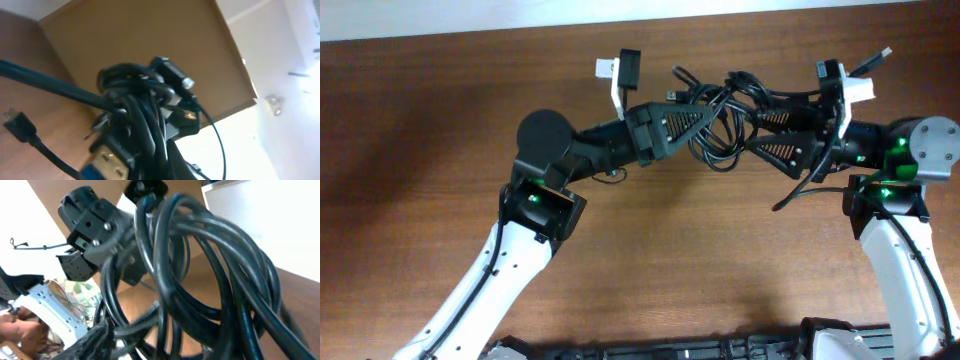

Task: Untangle cables

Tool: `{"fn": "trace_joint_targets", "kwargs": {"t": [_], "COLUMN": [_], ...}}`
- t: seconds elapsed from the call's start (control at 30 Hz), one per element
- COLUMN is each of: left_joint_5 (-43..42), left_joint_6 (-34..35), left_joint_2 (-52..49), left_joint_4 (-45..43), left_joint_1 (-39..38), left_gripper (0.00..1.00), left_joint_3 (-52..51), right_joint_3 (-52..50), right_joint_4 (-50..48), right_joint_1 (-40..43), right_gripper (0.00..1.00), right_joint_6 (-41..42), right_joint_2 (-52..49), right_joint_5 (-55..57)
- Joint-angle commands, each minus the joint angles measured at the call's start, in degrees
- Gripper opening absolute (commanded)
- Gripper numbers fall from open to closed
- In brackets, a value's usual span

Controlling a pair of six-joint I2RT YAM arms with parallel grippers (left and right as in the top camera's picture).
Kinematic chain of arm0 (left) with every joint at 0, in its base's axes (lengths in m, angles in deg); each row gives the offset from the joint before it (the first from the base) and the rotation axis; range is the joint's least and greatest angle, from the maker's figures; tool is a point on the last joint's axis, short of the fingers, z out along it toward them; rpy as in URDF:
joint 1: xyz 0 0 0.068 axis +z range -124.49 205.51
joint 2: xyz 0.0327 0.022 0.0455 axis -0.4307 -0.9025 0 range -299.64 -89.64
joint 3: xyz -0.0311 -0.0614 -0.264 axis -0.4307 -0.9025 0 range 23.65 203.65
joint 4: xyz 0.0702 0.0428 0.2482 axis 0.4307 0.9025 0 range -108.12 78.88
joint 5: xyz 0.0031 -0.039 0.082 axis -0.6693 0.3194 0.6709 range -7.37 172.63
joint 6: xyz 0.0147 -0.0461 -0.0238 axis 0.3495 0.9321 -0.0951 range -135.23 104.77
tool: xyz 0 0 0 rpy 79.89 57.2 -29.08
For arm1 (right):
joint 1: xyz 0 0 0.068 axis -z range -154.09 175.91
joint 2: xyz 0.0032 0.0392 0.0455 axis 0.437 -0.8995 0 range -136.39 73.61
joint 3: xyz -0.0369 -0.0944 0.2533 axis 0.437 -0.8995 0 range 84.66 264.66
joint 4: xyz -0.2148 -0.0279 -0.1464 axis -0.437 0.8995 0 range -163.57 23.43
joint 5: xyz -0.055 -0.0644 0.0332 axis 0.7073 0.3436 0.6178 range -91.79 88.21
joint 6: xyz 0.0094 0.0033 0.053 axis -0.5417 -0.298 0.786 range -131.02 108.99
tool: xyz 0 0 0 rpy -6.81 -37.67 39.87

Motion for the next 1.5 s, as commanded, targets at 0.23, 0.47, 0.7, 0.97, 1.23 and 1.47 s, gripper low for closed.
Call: {"fn": "trace_joint_targets", "kwargs": {"t": [0.23, 0.47, 0.7, 0.97, 1.23, 1.47], "left_joint_5": [0.2, 1.8, 1.7, 2.0, 1.9, 2.0], "left_joint_6": [-1.2, -1.2, -1.2, -1.4, -1.4, -1.4], "left_joint_2": [1.1, 1.1, 1.1, 1.1, 1.1, 1.1], "left_joint_4": [1.0, 1.0, 1.0, 1.0, 1.0, 1.0], "left_joint_1": [-0.3, -2.3, -2.5, -1.0, 8.6, 14.5], "left_gripper": [0.0, 0.0, 0.0, 0.0, 0.0, 0.0], "left_joint_3": [0.6, 0.6, 0.6, 0.6, 0.6, 0.6], "right_joint_3": [0.2, 0.2, 0.2, 0.2, 0.2, 0.2], "right_joint_4": [-1.3, -1.3, -1.3, -1.3, -1.3, -1.3], "right_joint_1": [0.0, 0.0, 0.0, 0.0, 0.0, 0.0], "right_gripper": [0.33, 0.21, 0.04, 0.04, 0.04, 0.04], "right_joint_6": [0.2, 0.7, 1.3, 2.3, 3.9, 3.9], "right_joint_2": [0.2, 0.2, 0.2, 0.3, 0.8, 0.8], "right_joint_5": [0.2, 0.2, 0.2, -2.1, -2.1, -2.1]}}
